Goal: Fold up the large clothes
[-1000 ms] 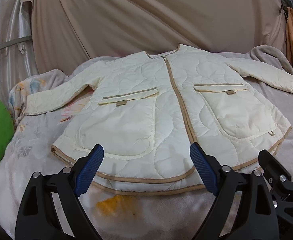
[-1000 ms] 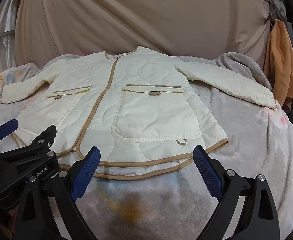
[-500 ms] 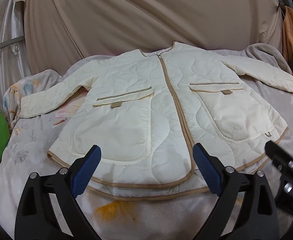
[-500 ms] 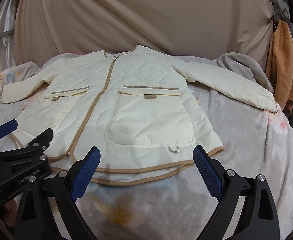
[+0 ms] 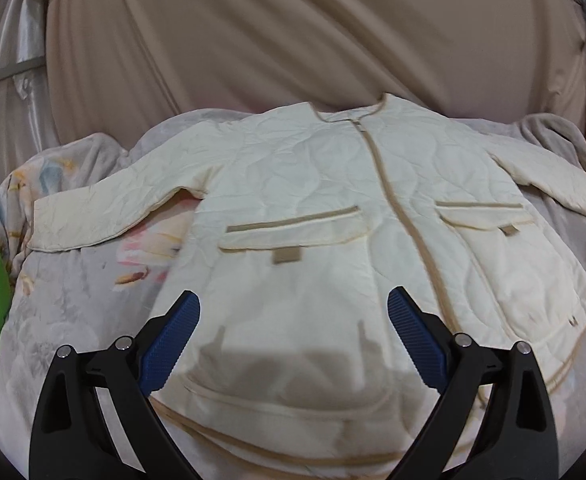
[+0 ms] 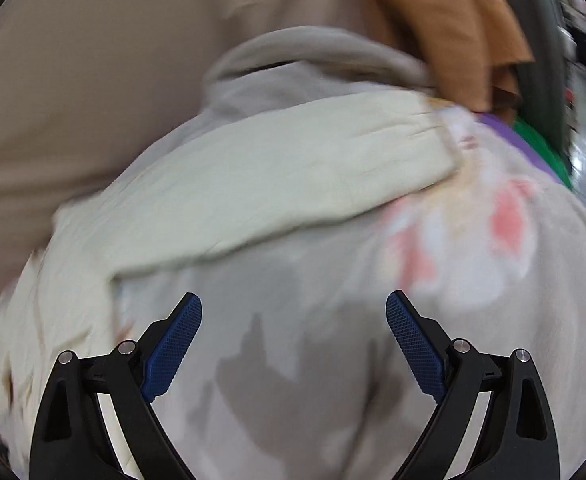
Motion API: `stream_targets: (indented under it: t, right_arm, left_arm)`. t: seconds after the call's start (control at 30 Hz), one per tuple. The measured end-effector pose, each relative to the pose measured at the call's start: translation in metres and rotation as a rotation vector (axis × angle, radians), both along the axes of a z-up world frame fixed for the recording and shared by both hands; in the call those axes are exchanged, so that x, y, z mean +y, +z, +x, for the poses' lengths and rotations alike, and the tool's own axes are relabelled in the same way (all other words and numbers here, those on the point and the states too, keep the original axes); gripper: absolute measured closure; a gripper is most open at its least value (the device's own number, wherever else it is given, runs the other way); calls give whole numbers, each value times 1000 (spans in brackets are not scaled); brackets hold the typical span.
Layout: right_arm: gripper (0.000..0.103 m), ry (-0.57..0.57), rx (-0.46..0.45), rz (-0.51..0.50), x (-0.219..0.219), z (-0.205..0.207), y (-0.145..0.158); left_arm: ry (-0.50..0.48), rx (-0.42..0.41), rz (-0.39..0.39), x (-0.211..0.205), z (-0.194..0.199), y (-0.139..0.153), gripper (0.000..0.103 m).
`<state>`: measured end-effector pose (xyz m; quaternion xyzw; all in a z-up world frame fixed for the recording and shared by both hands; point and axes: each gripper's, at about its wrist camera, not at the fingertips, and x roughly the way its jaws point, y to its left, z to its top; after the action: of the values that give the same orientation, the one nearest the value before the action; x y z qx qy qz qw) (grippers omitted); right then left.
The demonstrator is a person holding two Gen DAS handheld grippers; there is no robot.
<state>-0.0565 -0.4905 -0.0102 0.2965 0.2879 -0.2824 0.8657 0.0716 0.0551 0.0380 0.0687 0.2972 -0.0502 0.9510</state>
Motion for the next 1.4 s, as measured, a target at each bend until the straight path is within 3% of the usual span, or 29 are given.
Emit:
stream_targets:
  t: [0.2, 0.3, 0.33, 0.37, 0.4, 0.47, 0.57, 0.63, 0.77, 0.87, 1.0, 1.07, 1.13, 1.2, 1.27, 1.33, 1.4]
  right_arm:
    - [12, -131, -61, 134, -94, 13, -19]
    - [38, -164, -75, 176, -115, 27, -27]
    - [55, -168, -84, 175, -116, 32, -26]
    - [80, -166, -84, 160, -115, 39, -23]
    - [88, -160, -78, 131, -111, 49, -14]
    - [93, -119, -137, 72, -91, 67, 15]
    - [93, 45, -272, -25, -35, 104, 81]
    - [93, 223, -355, -96, 28, 138, 128]
    - [93, 582, -398, -191, 169, 207, 174]
    - [93, 810, -371, -222, 276, 256, 168]
    - [88, 1019, -219, -206, 388, 318, 112]
    - [68, 1076, -117, -192, 422, 335, 74]
    - [62, 1083, -60, -189, 438, 334, 49]
    - [61, 1099, -72, -181, 436, 317, 46]
    - [45, 1077, -139, -180, 405, 297, 60]
    - [37, 995, -211, -196, 361, 272, 72]
    - [36, 888, -218, -209, 304, 250, 73]
  left_arm:
    - [128, 36, -49, 35, 36, -4, 10]
    - [168, 71, -84, 49, 49, -10, 10]
    - [175, 78, -92, 54, 52, -11, 10]
    - [186, 83, -97, 58, 54, -13, 10]
    - [195, 81, -96, 61, 56, -13, 10]
    - [205, 67, -86, 65, 58, -11, 10]
    - [206, 38, -87, 68, 62, -3, 10]
    - [199, 13, -96, 68, 65, 5, 10]
    - [161, -19, -149, 68, 74, 22, 10]
    - [114, -4, -203, 67, 89, 31, 10]
    - [54, 22, -245, 63, 114, 37, 10]
    - [27, 51, -279, 61, 132, 35, 10]
    - [15, 100, -315, 60, 152, 29, 10]
    - [2, 167, -368, 62, 173, 20, 10]
    - [-7, 229, -414, 62, 194, 10, 10]
    - [3, 274, -448, 59, 214, 0, 10]
    - [-9, 307, -468, 52, 232, -8, 10]
